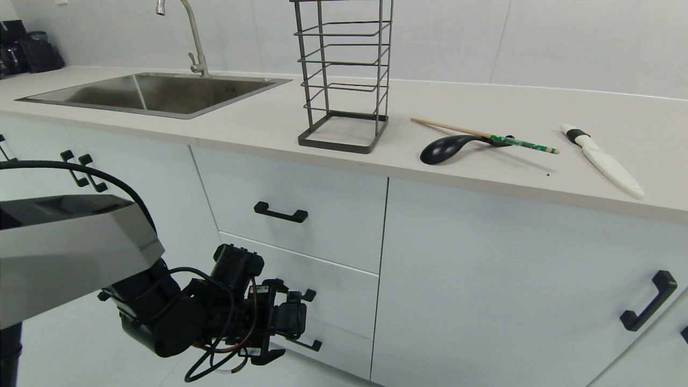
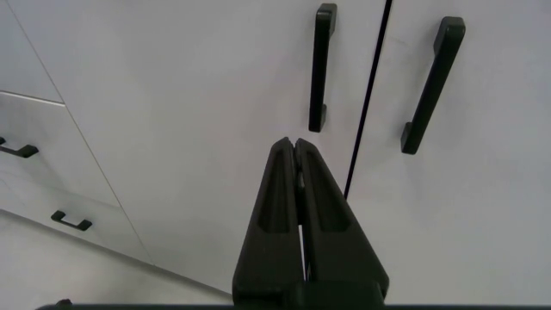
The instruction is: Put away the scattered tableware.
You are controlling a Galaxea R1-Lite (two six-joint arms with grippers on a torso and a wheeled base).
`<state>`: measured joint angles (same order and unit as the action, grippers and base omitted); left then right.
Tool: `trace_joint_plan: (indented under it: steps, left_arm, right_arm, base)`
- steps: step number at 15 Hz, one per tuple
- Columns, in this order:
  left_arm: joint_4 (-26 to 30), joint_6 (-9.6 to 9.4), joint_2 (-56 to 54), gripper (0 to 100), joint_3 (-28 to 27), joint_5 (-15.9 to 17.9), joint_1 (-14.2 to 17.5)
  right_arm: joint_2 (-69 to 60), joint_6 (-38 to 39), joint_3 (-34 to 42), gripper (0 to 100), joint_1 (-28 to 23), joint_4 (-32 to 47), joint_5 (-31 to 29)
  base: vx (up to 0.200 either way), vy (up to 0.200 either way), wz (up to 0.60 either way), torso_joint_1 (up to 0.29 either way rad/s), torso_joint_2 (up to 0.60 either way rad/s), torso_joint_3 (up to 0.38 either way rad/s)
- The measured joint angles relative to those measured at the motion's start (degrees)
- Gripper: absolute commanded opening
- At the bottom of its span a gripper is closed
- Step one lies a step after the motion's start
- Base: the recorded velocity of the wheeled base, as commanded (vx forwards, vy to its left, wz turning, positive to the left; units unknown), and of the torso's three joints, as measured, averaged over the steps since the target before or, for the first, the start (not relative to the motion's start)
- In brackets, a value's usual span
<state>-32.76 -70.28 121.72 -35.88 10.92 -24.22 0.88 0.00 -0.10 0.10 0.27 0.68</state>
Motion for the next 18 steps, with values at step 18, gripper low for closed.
trace_joint_plan:
  steps: [18]
  left_arm:
    - [-13.08, 0.07, 14.02, 100, -3.97, -0.67, 2.06]
  right_arm:
    - [0.00, 0.00, 0.00, 0, 0.00, 0.00, -0.02]
  base:
    - [0.000, 0.000, 0.00, 0.000, 0.00, 0.000]
